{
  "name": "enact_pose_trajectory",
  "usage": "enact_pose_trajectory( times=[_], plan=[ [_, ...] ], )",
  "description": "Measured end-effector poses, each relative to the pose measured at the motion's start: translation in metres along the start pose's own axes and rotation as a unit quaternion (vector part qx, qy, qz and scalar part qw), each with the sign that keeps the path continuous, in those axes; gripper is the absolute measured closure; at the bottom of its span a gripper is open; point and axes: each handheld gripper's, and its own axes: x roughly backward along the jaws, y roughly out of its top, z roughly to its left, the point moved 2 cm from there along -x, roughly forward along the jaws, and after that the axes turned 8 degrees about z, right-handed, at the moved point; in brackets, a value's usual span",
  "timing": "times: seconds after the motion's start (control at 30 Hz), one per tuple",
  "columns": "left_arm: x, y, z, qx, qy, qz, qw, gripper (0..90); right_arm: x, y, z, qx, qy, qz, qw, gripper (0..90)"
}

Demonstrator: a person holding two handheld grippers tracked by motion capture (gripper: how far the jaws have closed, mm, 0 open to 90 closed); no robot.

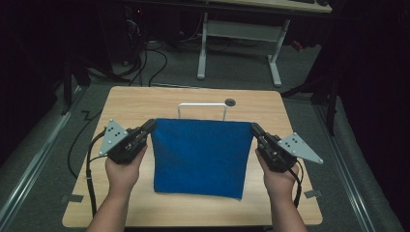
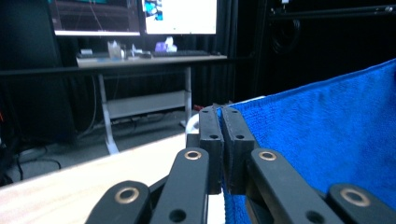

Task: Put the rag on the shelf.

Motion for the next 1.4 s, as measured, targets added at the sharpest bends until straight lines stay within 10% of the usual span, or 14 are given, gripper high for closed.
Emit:
enact_pose_trajectory(
  times=[0.37,1.13,1.4],
  plan=[
    [-0.004,0.038,0.012,-0.019,0.01,-0.034,0.9992,88.4,-0.008,0.039,-0.008,0.011,-0.009,-0.026,0.9996,88.4],
    [-0.075,0.065,0.046,-0.054,0.043,0.014,0.9975,88.2,-0.069,0.062,-0.051,-0.014,-0.037,0.003,0.9992,88.5],
    [-0.101,0.066,0.063,-0.032,0.051,0.023,0.9979,88.1,-0.095,0.067,-0.064,-0.019,-0.046,0.009,0.9987,88.5]
  ],
)
